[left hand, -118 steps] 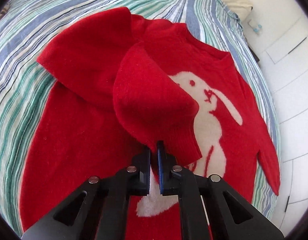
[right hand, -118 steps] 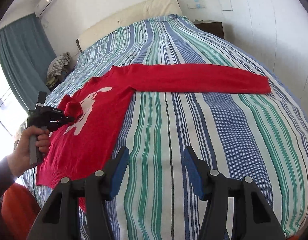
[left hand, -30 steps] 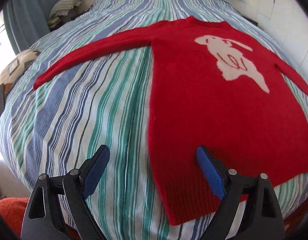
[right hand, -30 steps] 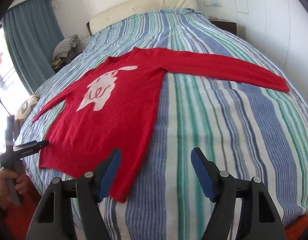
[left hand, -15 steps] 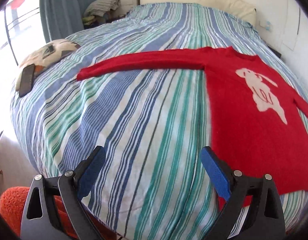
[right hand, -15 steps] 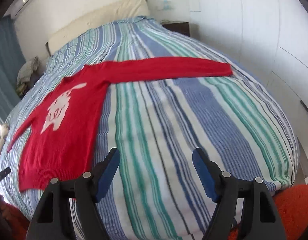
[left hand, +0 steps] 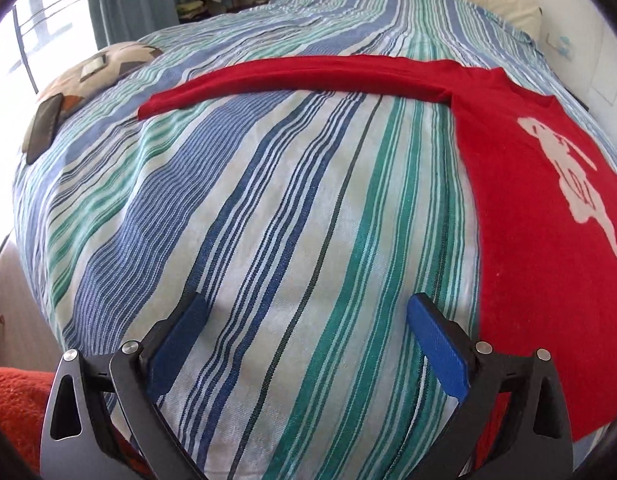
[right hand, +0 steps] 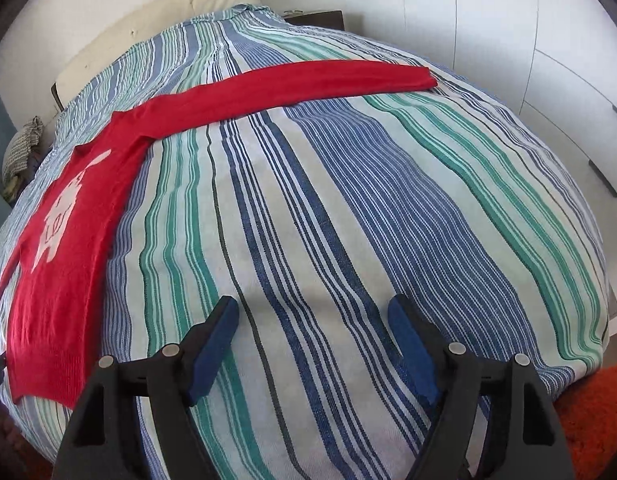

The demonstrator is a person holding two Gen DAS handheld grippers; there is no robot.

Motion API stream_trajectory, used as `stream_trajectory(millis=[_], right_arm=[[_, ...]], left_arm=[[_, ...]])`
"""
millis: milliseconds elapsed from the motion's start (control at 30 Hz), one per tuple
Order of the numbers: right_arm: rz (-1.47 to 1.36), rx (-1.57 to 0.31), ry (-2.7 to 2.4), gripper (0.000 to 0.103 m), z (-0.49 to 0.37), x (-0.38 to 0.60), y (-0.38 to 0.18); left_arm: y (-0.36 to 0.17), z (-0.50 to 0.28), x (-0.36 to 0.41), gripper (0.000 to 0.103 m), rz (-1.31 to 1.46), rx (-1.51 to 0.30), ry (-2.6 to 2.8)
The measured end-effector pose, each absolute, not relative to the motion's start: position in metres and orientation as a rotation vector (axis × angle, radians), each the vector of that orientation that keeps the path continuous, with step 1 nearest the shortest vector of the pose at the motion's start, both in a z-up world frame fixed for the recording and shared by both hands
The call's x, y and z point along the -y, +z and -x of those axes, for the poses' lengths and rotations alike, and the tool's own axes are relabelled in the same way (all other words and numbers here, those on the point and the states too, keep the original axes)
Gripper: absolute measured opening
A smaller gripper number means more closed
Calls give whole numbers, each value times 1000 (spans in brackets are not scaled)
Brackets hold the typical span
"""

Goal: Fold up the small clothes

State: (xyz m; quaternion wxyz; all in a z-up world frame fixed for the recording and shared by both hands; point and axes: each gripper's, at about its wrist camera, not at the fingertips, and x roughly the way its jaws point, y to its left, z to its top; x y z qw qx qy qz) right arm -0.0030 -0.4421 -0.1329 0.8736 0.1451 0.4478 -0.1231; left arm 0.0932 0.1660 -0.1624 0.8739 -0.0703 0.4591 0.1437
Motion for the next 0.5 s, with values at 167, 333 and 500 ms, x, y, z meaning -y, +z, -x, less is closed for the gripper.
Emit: stream_trajectory(millis=[167,333,500], right_arm=[[-306,-925,-253,85,5,439,-136],[-318,-919,-253,85,6,440,-136],[-318,-917,-257,85,6,438,-136]], left_arm=[[-164,-91,-170,102,183,-979,292],[-164,-90,-169,102,170,-983,292],[-165,-90,-170,103,164,-989,288]])
